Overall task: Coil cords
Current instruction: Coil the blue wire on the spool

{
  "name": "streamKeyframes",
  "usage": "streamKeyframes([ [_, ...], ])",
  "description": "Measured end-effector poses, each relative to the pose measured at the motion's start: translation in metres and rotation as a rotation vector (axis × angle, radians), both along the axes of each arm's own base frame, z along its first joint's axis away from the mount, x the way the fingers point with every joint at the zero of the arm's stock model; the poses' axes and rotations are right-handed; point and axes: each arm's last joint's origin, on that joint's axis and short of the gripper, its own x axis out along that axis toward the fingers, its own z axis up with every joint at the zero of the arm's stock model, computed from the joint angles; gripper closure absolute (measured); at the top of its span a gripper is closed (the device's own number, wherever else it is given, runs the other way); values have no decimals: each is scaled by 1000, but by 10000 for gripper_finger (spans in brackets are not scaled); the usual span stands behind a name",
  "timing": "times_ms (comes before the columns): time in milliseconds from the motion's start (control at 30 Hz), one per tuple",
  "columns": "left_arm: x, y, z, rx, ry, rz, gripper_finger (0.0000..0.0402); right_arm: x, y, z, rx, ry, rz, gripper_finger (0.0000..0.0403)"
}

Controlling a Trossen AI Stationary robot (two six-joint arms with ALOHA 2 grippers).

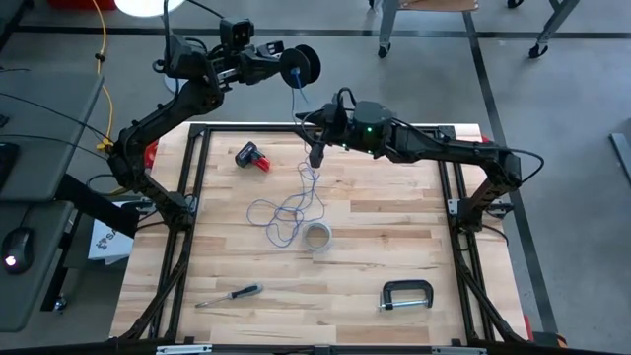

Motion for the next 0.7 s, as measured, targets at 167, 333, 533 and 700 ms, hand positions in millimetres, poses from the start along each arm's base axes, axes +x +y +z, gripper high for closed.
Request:
streamKeyframes([
  [167, 0, 1, 0, 14, -11, 16, 401, 3, -1, -4, -10, 15, -7, 348],
  [333, -6, 8, 0, 31, -17, 52, 401, 2, 6, -2, 26, 4, -8, 397],
  [533, -30, 22, 6, 58, -9, 132, 401, -12, 20, 8, 43, 42, 24, 401],
  [700, -53, 35, 7, 50, 84, 181, 401, -28, 31, 18, 62, 78, 39, 402],
])
